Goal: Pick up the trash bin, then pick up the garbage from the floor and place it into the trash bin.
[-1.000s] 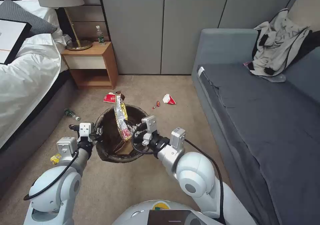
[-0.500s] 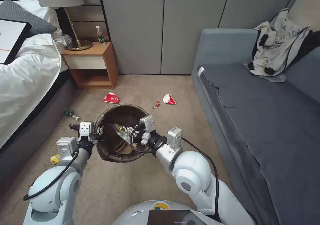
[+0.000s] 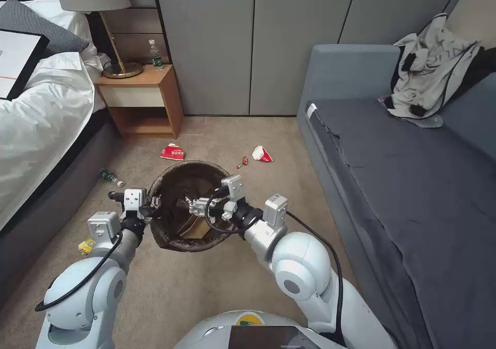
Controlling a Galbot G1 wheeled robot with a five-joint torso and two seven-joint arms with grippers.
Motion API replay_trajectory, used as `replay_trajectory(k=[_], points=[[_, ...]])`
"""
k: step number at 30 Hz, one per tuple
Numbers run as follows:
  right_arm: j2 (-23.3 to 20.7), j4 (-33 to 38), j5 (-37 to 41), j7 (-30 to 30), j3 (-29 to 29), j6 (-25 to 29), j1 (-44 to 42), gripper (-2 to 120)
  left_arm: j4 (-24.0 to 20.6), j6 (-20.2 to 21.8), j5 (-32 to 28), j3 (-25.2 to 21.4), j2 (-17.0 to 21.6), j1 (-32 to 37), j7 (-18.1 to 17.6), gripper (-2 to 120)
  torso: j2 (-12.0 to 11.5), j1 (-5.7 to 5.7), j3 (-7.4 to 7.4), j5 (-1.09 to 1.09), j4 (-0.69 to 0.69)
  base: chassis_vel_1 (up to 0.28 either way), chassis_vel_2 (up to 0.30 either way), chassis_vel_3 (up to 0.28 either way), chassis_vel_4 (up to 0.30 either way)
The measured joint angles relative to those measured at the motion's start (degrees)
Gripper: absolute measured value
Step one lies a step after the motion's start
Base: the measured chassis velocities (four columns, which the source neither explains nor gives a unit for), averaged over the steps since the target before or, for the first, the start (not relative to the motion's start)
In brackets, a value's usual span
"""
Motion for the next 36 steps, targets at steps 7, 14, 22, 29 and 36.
replay_trajectory(k=[7,14,22,29,36], points=[[0.1,1.5,-7.5,-6.5,7.0,11.3,-3.4,100,-0.1,-0.3,0.0,-0.5,-0.2,0.1,0.2,4,0.0,0.0,0.0,0.0,0.0,0.0,0.0,0.0,0.0],[1.5,2.2,-17.8,-7.4,12.2,18.0,-9.6,100,-0.1,-1.0,0.0,-1.2,-0.5,0.0,0.7,4,0.0,0.0,0.0,0.0,-0.01,0.0,0.0,0.0,0.0],[3.5,1.0,-25.9,-5.1,23.1,25.7,-17.9,100,-0.4,-2.5,0.4,-1.7,-1.1,0.3,1.4,4,0.0,0.0,0.0,0.01,0.0,0.0,0.0,0.0,0.0],[3.9,-0.1,-26.0,-4.4,27.7,30.9,-23.6,100,-0.4,-3.5,1.5,-2.3,-0.5,0.3,1.8,4,0.0,0.0,0.0,0.01,-0.01,0.0,0.0,0.0,0.0],[3.4,-0.6,-25.7,-3.4,30.8,34.8,-27.7,100,-0.4,-4.5,3.3,-2.8,-0.4,0.8,2.4,4,0.0,0.0,0.0,0.0,0.0,0.0,0.0,0.0,0.0]])
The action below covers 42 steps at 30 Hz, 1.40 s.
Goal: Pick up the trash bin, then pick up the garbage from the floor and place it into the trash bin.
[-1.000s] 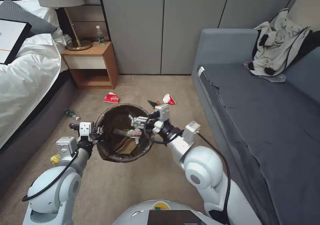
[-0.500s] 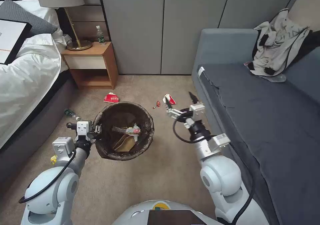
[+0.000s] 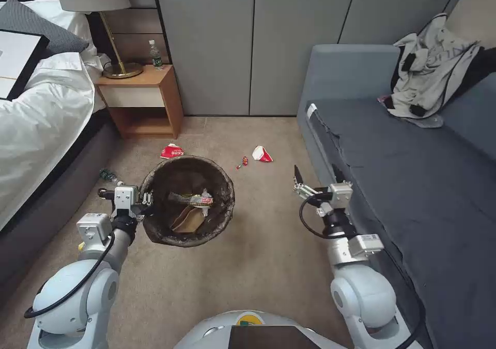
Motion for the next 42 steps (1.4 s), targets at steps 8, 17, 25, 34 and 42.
replay_trajectory(k=[8,17,25,34,42], points=[[0.2,-1.0,-0.4,0.3,1.0,4.5,-5.4,100,-0.1,-0.1,0.3,-0.2,-0.1,0.4,0.1,4,0.0,0.0,0.01,-0.01,0.0,0.0,0.0,0.0,0.0],[0.0,-0.9,-0.6,1.5,0.5,4.6,-6.2,100,-0.7,-0.1,0.7,0.1,0.0,0.7,0.1,4,0.0,0.0,0.0,-0.01,0.01,0.0,0.0,0.0,0.0],[0.1,-1.0,-0.5,1.7,0.1,4.4,-5.9,100,-1.0,0.0,0.9,0.2,-0.2,0.9,0.1,4,0.0,0.0,0.0,-0.01,0.0,0.0,0.0,0.0,0.0],[0.1,-1.0,-0.2,1.8,0.2,4.3,-5.9,100,-1.3,0.0,1.0,0.4,-0.5,1.1,0.0,4,0.0,0.0,0.0,-0.01,0.0,-0.054,0.059,0.059,-0.053],[-0.1,-0.9,0.1,1.8,0.2,4.1,-5.9,100,-1.7,0.2,1.0,0.4,-0.6,1.2,0.1,4,0.0,0.0,0.01,-0.01,-0.01,-0.078,0.061,0.065,-0.069]])
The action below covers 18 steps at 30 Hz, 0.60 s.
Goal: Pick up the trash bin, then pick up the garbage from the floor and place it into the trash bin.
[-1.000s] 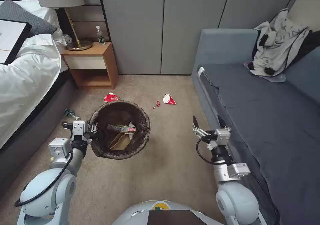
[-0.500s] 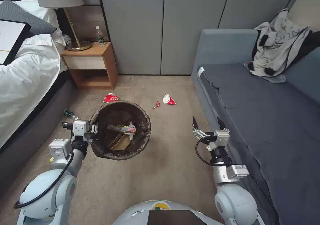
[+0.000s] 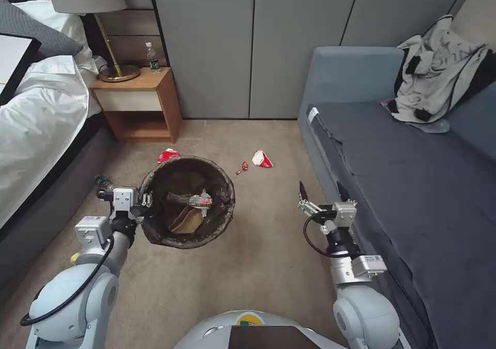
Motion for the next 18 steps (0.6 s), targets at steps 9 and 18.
replay_trajectory(k=[9,18], points=[[-0.1,0.0,0.2,-0.1,-0.3,-0.4,0.2,100,0.0,0.1,0.0,0.0,0.0,-0.1,0.1,4,0.0,0.0,0.0,0.0,0.0,-0.066,0.064,0.055,-0.064],[0.0,0.0,0.3,-0.1,-0.5,-0.7,0.5,100,0.0,0.2,0.0,0.1,0.0,-0.3,0.1,4,0.0,0.0,0.0,0.0,0.0,-0.077,0.077,0.07,-0.076]])
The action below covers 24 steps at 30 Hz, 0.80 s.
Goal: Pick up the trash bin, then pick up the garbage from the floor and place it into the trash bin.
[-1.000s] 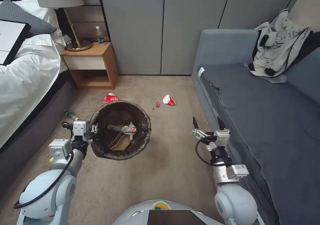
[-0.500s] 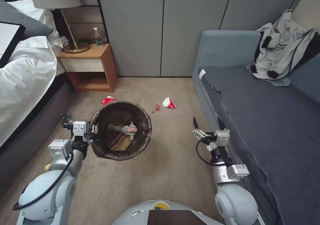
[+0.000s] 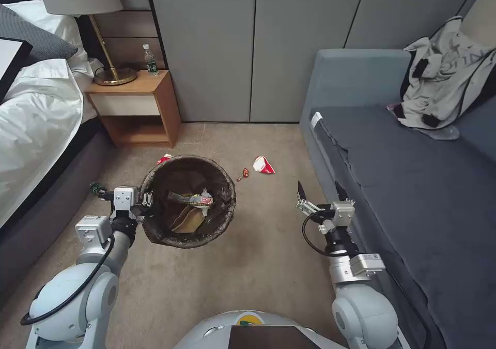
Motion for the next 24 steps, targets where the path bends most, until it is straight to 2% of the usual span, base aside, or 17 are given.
replay_trajectory(k=[24], points=[[0.6,-0.5,0.0,-0.1,-1.0,-0.6,1.0,100,0.0,0.2,-0.5,-0.4,-0.3,0.0,0.0,4,0.0,0.0,0.0,0.0,0.01,-0.082,0.082,0.078,-0.082]])
